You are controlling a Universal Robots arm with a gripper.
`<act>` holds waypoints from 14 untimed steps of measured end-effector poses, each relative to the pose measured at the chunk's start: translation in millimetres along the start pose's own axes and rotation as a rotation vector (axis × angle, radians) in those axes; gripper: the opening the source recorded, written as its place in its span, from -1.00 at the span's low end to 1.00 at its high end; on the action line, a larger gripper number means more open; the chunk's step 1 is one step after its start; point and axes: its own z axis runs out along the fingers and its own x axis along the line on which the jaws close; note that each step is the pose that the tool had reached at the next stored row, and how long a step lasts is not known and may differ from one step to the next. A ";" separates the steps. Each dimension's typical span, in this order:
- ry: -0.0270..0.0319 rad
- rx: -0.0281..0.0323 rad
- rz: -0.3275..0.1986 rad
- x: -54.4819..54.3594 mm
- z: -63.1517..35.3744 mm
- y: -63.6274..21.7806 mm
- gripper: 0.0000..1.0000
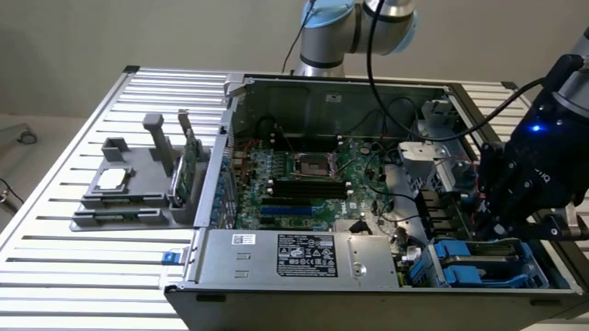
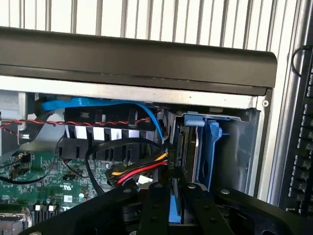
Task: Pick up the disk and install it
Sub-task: 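Insert the second disk wire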
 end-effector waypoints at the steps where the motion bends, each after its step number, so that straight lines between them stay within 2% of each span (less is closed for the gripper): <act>1: 0.0001 0.0007 0.013 0.0 0.2 0.1 -0.66; 4: 0.0006 0.0019 0.037 0.0 0.6 1.3 -0.66; 9: 0.0005 0.0047 0.047 -0.3 0.8 7.7 -0.66; 12: 0.0000 0.0103 0.053 -0.4 0.8 10.0 -0.66; 14: -0.0011 0.0171 0.057 -0.4 0.7 11.0 -0.66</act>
